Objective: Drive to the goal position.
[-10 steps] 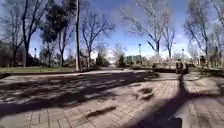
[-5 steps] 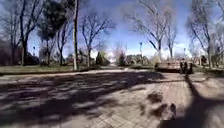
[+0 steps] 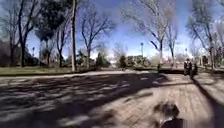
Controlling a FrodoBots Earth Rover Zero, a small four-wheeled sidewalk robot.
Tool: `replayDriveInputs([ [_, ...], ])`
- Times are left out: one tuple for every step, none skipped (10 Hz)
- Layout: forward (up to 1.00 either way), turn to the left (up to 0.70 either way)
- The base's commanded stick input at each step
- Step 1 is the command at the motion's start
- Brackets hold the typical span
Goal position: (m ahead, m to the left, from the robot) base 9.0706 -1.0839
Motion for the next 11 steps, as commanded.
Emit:
replayDriveInputs([
  [1.0, 0.0],
  [1.0, 0.0],
  [1.0, 0.0],
  [1.0, 0.0],
  [1.0, 0.0],
  [1.0, 0.0],
  [1.0, 0.0],
  [1.0, 0.0],
  [1.0, 0.0],
  [1.0, 0.0],
  [1.0, 0.0],
])
